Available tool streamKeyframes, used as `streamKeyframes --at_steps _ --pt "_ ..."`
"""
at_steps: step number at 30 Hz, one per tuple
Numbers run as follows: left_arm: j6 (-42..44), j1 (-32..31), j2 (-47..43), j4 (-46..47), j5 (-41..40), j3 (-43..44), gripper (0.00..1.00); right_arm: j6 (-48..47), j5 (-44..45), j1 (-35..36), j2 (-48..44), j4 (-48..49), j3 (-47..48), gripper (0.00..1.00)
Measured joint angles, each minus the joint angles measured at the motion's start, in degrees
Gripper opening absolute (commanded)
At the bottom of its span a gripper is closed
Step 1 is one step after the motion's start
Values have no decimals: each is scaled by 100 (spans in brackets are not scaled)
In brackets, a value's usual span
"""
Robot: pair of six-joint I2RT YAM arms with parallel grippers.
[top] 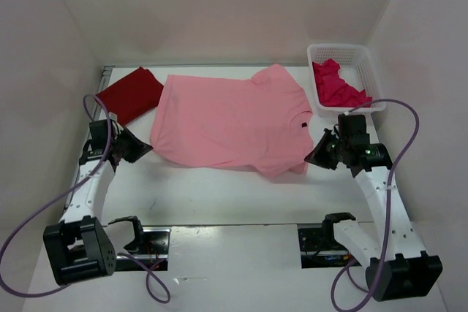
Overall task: Fold and stack the t-shirts
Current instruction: Flatten out the tshirt, then fold the flattened tshirt in 1/3 of the way
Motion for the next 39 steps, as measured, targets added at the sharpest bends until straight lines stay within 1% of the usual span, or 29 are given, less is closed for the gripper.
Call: streamKeyframes --at_steps 3,6,8,11,15,20,22,31,39 --pt "22 2 -348 -376 114 4 0 66 -17 0 -286 -518 -4 0" --pt "20 13 -382 -752 162 33 0 107 -17 0 -407 -883 7 0" --pt "15 17 -369 -903 175 72 0 131 31 0 -398 -984 28 0" --pt "-9 17 -179 -850 179 190 0 208 144 4 -133 -905 94 0" --pt "-57 17 584 -431 98 461 0 254 315 4 573 -302 144 0" --pt "-157 22 1543 70 -17 743 0 223 713 4 2070 643 505 0" --pt "-162 22 1882 205 -59 881 0 190 850 4 2492 914 730 0" --pt "-356 11 2855 643 -74 1648 0 22 1314 4 3696 1674 1919 0" --pt "-457 -98 3532 929 -190 2140 0 -76 1419 -2 4778 1917 2658 0"
